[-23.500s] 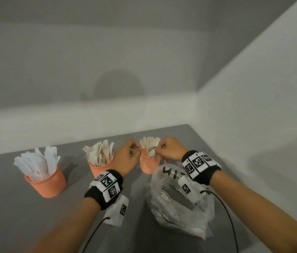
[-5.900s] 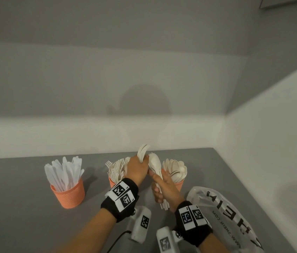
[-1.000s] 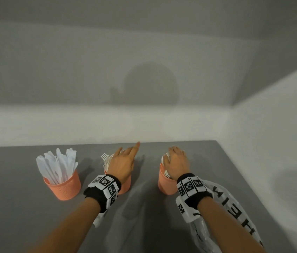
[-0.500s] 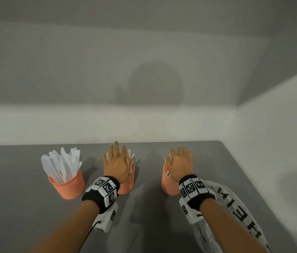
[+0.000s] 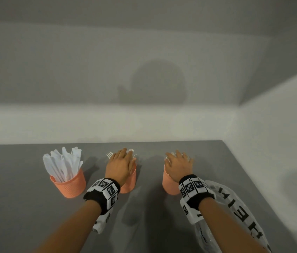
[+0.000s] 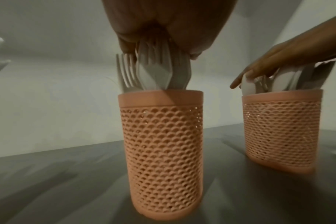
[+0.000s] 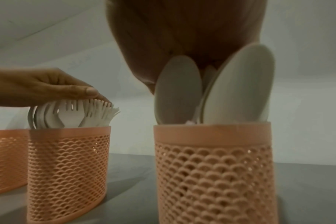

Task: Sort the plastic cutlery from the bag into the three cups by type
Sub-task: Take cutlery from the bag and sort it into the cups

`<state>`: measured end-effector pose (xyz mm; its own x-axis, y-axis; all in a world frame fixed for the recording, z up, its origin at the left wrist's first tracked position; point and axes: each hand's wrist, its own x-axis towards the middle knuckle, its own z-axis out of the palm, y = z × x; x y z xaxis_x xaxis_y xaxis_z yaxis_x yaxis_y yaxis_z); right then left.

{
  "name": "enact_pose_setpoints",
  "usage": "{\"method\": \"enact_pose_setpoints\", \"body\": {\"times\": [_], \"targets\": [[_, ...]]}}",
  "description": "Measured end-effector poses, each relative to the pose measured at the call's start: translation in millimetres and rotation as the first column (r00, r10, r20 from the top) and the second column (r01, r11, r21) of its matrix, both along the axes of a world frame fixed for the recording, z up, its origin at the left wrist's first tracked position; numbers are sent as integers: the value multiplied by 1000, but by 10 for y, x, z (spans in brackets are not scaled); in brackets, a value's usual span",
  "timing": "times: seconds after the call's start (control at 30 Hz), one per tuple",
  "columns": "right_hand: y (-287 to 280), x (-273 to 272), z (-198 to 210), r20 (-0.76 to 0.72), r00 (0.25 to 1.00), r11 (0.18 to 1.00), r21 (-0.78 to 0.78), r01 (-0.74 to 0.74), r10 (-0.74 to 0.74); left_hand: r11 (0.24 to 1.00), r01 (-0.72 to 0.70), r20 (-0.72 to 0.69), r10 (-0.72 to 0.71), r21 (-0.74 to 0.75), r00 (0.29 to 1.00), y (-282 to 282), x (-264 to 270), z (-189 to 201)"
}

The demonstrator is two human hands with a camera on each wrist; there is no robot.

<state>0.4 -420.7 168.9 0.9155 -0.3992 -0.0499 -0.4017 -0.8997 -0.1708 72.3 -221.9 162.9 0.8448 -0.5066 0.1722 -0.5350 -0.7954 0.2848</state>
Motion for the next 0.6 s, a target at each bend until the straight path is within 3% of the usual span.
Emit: {"method": "enact_pose_setpoints", "body": {"times": [0.13,0.3,0.47,0.6], "targets": [[8,-25,-39,76,997,999,4,-33,33,998,-38,15,39,-59,999,25,13,-9],[-27,-7,-26,-19,998,998,-20,-61,60,990,-105,-69,112,97,991,-111,-31,2],[-39,8,-76,-39,997,998,-17,-65,65,961,-241,-74,252,134,965,-223,-31,10],[-53,2,-76,-23,997,997,15,-70,71,958,-255,-100,268,128,958,-260,-6,-42]]}}
